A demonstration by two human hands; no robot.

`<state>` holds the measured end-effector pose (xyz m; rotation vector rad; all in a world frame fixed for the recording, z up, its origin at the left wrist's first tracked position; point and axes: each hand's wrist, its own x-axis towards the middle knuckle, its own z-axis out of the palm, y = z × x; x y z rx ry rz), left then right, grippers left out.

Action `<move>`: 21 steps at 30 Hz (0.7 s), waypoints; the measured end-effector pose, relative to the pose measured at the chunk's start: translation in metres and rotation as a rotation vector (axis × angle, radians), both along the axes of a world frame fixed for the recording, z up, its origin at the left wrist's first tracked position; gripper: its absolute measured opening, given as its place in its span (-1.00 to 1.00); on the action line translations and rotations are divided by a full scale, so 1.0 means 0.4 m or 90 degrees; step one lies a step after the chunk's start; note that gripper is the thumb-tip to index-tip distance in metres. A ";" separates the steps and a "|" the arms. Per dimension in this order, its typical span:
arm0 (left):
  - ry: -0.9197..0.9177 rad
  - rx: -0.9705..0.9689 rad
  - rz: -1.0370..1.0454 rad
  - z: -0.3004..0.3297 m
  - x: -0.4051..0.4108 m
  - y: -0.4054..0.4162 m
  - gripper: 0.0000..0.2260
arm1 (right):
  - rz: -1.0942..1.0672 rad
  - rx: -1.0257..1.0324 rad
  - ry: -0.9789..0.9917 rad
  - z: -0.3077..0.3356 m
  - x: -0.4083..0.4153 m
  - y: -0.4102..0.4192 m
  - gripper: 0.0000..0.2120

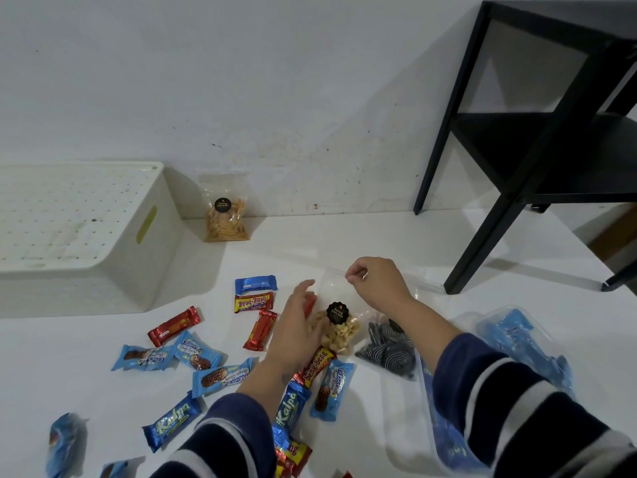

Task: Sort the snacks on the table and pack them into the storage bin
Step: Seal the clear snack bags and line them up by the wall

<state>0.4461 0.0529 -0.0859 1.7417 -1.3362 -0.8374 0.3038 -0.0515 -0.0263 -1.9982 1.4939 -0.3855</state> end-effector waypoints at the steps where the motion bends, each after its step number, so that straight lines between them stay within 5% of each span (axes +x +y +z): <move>1: 0.044 -0.024 0.053 0.010 -0.007 -0.007 -0.64 | 0.003 0.002 -0.017 -0.002 0.001 0.003 -0.84; 3: 0.100 -0.029 0.127 0.038 -0.018 -0.028 -0.82 | 0.024 0.016 -0.056 0.002 0.004 0.010 -0.90; 7: 0.159 0.040 0.177 0.081 -0.028 -0.056 -0.65 | 0.069 0.023 -0.058 0.023 0.004 0.033 -0.88; 21: 0.238 0.050 0.187 0.076 -0.036 -0.063 -0.84 | 0.024 0.031 -0.030 0.023 0.006 0.035 -0.87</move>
